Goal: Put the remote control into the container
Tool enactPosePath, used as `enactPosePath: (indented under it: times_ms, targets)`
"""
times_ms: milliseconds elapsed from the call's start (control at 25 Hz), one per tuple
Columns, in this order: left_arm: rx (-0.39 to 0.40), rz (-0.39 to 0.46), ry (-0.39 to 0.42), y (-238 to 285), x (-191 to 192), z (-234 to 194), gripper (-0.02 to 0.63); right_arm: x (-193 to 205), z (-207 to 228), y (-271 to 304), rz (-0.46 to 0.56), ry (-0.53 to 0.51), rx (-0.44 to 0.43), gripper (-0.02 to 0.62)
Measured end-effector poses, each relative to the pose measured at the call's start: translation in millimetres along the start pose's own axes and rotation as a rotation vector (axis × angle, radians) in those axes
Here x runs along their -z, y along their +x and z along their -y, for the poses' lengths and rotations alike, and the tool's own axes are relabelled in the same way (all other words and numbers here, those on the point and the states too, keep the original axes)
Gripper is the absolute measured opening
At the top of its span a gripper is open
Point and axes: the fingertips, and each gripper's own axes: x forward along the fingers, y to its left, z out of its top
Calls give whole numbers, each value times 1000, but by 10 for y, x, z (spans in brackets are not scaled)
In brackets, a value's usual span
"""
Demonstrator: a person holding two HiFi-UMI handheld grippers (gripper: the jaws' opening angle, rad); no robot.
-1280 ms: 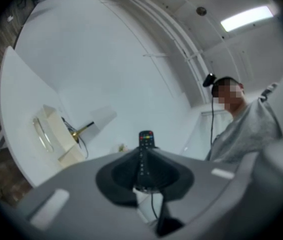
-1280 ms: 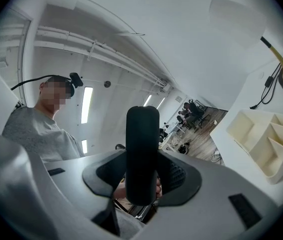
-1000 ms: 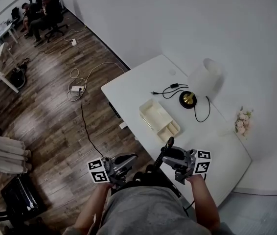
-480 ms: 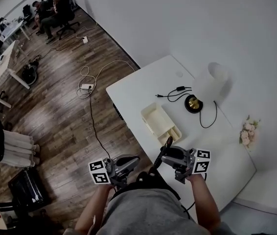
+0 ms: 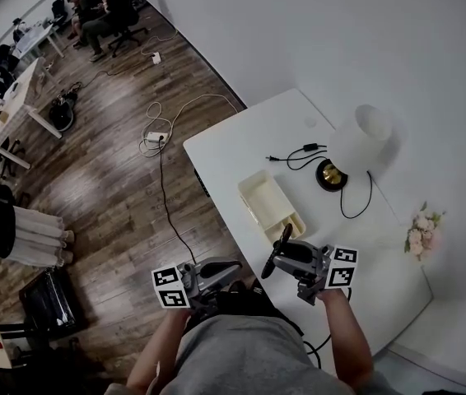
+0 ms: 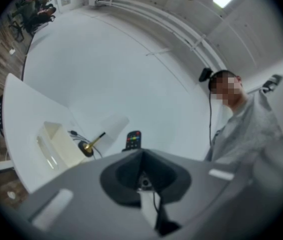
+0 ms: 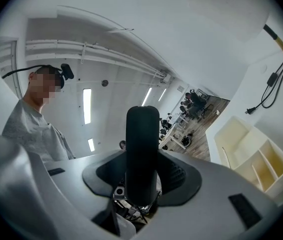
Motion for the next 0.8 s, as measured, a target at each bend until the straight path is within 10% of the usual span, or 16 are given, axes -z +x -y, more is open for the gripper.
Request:
enactPosePath:
  times_ms: [800]
  targets:
    - [37,-16,-48,-322,-349,-499,-2,-327,837,378,-3,-12,315,198]
